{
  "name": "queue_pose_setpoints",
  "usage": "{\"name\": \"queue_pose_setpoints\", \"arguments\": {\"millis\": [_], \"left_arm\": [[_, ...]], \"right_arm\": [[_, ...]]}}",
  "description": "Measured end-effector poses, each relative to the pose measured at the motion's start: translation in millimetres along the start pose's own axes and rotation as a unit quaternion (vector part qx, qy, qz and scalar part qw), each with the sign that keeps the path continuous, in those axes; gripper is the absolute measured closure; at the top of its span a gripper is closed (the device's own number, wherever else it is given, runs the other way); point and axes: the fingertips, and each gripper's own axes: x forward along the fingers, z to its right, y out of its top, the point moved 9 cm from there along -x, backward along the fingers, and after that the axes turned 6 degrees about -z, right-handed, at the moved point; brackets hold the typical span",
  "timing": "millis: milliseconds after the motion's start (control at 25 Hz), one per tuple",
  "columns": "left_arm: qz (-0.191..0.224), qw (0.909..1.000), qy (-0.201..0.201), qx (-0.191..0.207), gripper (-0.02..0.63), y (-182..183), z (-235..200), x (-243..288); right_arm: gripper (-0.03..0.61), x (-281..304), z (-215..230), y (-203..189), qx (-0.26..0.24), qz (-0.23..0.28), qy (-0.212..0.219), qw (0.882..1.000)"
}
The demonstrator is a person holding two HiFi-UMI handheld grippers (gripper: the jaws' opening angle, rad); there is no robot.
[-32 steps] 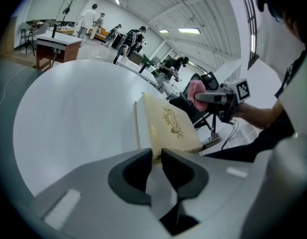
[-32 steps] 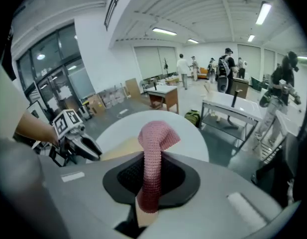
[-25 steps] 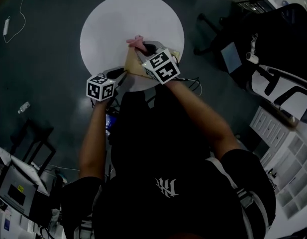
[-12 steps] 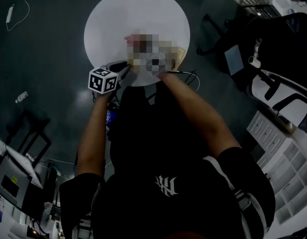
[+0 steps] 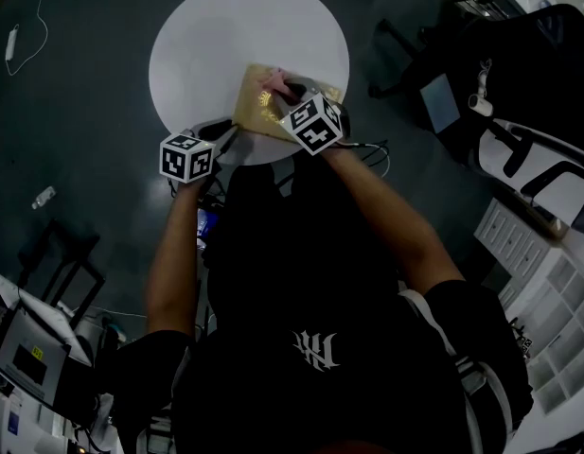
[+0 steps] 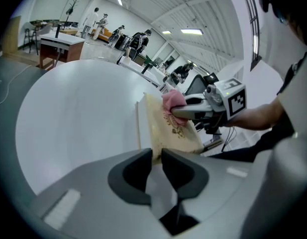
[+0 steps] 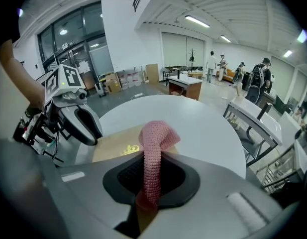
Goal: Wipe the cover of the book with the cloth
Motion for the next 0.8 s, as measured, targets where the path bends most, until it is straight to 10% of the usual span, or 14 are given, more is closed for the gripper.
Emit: {"name": "queue_pose_setpoints", "arguments": {"millis": [800], "left_arm": [[-0.009, 1.0000, 0.000, 0.004, 0.546, 1, 2, 0]], "right_arm": [[0.538, -57, 25, -89, 0.043, -0.030, -0.041, 0.998]]}}
